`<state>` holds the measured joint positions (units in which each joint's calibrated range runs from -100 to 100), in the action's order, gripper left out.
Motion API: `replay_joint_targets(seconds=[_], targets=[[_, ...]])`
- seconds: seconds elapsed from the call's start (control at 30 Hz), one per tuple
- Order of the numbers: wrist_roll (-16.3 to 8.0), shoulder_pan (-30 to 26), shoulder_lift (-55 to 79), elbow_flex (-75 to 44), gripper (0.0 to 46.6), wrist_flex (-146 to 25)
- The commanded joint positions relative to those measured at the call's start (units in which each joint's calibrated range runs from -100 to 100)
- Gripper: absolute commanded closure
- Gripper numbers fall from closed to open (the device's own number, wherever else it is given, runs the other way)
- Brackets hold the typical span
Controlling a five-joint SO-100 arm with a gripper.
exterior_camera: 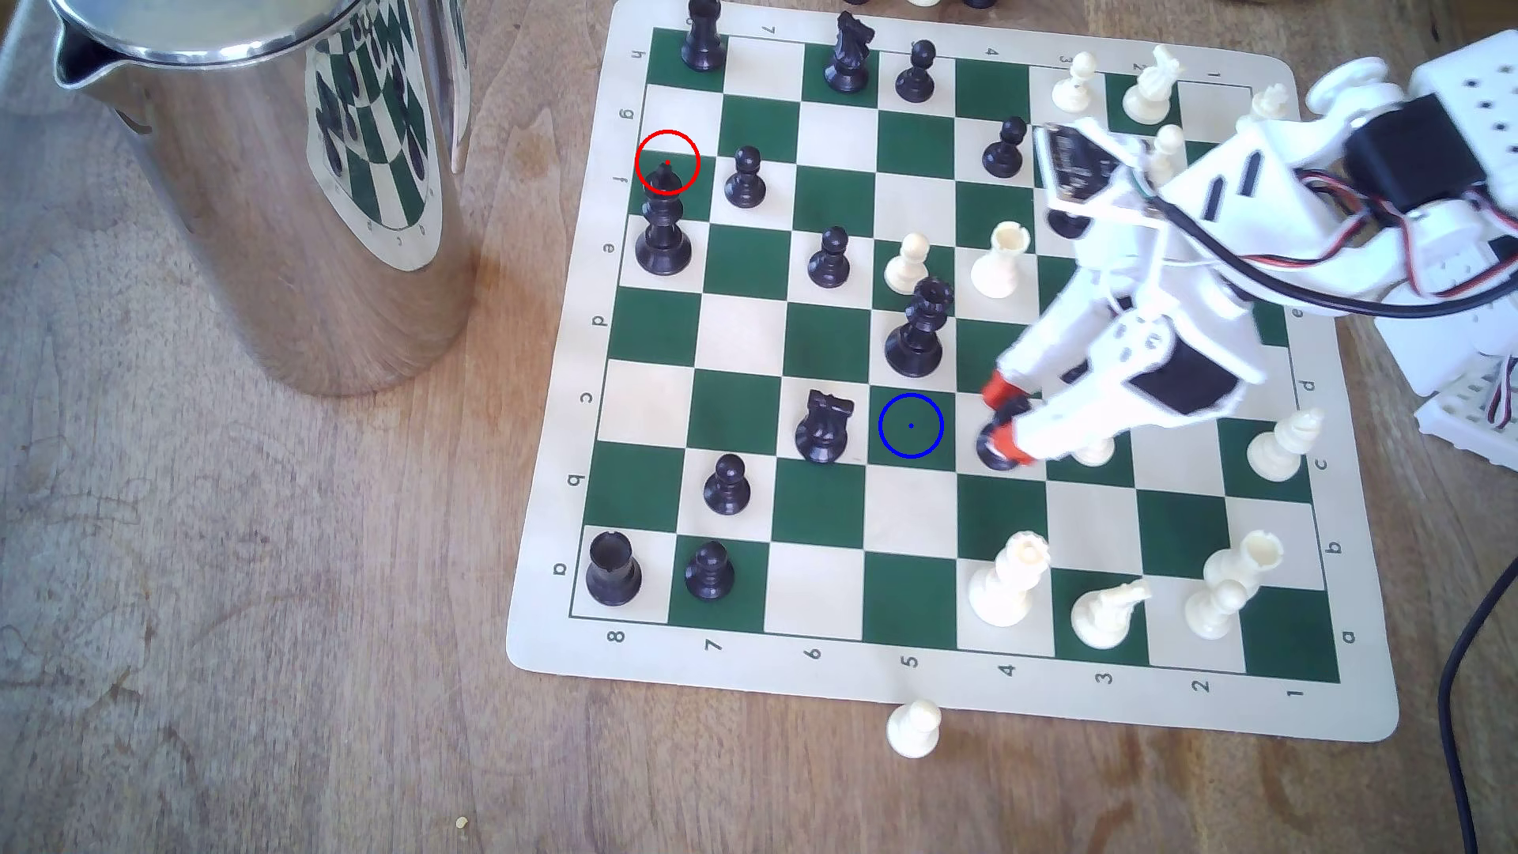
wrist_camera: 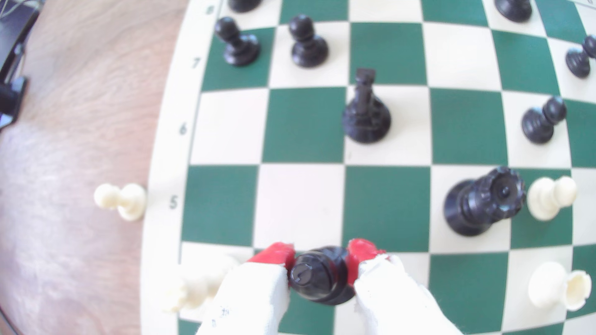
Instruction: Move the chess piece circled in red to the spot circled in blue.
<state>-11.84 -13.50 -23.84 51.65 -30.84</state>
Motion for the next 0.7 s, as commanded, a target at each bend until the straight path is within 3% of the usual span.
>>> replay_joint_targets(seconds=[0.0, 0.67], targets=[[0.24, 1.72, 4.23, -5.50, 46.3, 4.30], [0.88, 5.79, 15.60, -11.76, 46.2, 10.77]])
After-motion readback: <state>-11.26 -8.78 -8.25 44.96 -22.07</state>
